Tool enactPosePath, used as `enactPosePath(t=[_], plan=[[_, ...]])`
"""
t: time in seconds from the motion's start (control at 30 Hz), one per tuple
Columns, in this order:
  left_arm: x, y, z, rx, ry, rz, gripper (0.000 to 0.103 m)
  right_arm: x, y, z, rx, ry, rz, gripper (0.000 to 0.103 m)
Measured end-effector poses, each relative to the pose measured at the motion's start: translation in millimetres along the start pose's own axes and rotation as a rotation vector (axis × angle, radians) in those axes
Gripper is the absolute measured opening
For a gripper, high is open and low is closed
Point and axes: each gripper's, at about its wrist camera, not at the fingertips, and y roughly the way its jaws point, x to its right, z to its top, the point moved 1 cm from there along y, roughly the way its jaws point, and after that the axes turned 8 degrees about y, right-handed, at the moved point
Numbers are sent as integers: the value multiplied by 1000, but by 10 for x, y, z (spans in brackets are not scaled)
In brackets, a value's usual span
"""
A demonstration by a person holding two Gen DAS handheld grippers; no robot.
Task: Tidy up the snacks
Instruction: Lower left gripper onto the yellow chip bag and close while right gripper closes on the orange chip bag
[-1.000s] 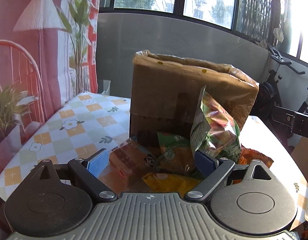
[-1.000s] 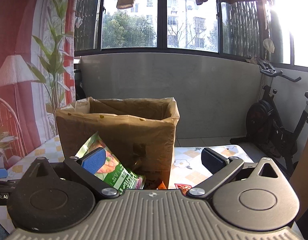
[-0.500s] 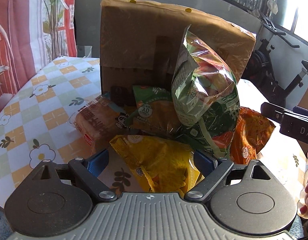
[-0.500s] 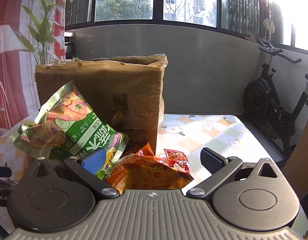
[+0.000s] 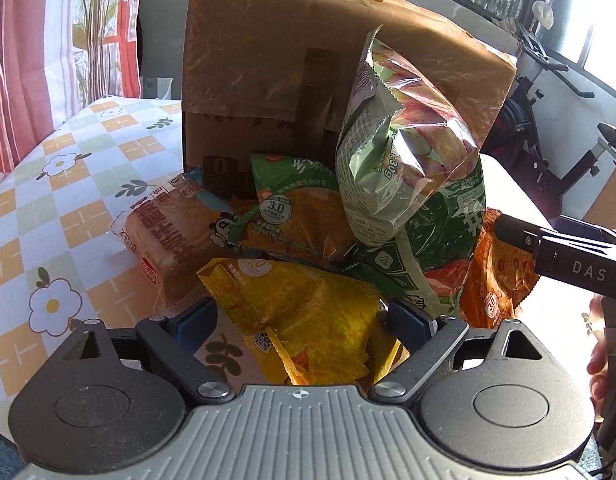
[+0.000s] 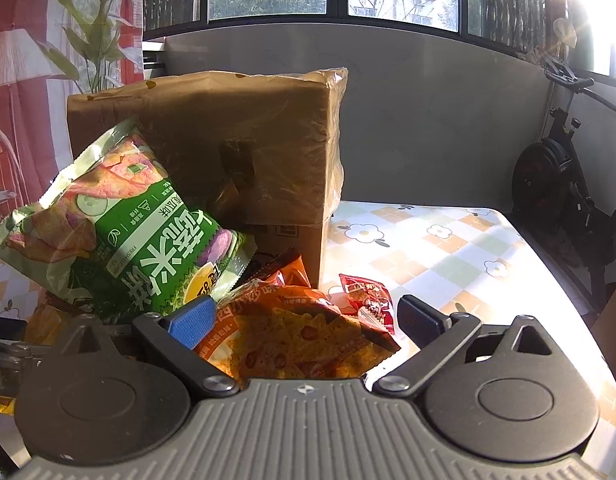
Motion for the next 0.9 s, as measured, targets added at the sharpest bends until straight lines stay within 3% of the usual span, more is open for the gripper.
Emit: enactPosePath(t=[0.17,0.37,0.7,0.9], plan=[[-20,24,-3,1,-13,-6,97,76,247,80,-48,-56,46,99],[-44,47,-16,-6,-26,-22,98,252,365,-10,-165,159,151,100],[-73,89,-76,7,-59,-52,101,235,390,-50,-213,180,186,102],[-102,120,-108,10,-100,-82,102,300,517,-132,-254,309,233,102]])
